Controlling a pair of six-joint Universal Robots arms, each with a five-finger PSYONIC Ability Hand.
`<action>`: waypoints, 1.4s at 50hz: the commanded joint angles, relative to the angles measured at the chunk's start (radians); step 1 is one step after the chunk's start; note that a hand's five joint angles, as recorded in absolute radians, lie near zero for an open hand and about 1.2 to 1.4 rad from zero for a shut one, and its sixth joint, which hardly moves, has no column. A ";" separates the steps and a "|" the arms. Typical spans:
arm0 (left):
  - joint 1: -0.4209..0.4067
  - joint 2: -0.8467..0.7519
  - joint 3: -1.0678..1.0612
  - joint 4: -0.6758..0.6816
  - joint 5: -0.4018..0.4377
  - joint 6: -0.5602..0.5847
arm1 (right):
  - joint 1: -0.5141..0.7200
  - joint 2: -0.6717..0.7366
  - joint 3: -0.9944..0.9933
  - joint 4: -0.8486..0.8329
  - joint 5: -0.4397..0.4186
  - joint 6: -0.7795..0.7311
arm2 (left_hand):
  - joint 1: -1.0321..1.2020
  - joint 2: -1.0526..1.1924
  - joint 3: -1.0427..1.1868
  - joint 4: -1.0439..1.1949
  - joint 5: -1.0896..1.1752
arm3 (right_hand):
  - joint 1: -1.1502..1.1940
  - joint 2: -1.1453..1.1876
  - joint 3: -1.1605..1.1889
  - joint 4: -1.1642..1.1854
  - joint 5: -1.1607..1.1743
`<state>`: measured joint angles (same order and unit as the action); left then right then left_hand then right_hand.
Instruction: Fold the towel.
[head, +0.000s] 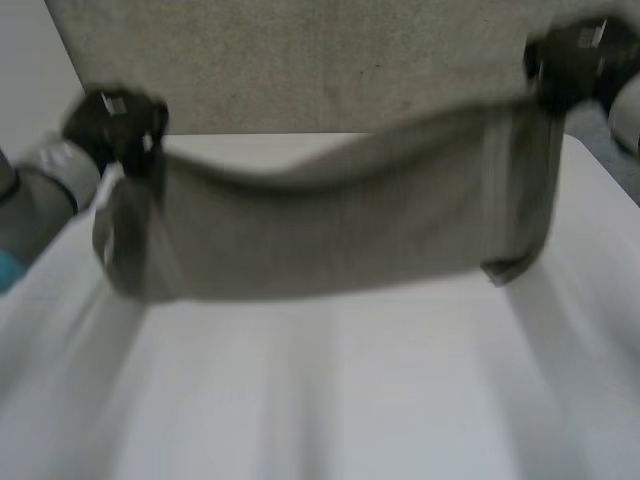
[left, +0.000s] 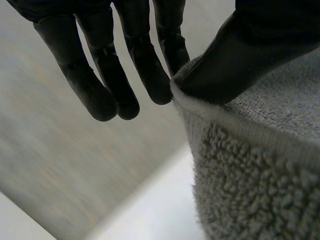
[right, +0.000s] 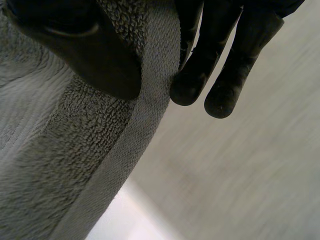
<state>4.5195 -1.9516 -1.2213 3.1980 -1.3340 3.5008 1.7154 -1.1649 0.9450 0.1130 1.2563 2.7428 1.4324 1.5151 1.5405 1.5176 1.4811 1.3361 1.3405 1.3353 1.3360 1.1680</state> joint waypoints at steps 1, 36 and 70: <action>-0.016 0.127 0.186 0.219 -0.116 -0.248 | 0.003 -0.162 -0.038 -0.294 0.037 0.271 | -0.036 -0.119 -0.144 -0.121 -0.259 | 0.060 0.056 0.061 0.060 0.054; 0.153 0.317 -0.785 0.315 0.174 -0.019 | -0.079 -0.172 0.589 -0.083 -0.192 -0.143 | -0.036 -0.119 -0.144 -0.121 -0.259 | 0.060 0.056 0.061 0.060 0.054; 0.057 -0.099 -0.301 0.154 0.276 -0.006 | -0.083 0.154 0.195 0.194 -0.046 -0.219 | -0.036 -0.119 -0.144 -0.121 -0.259 | 0.060 0.056 0.061 0.060 0.054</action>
<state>4.6330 -1.8382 -1.7402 3.3614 -1.0244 3.4932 1.5405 -1.1880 1.3158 0.3492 1.0684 2.4884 1.4325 1.5152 1.5442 1.5176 1.4850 1.3368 1.3405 1.3400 1.3362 1.1679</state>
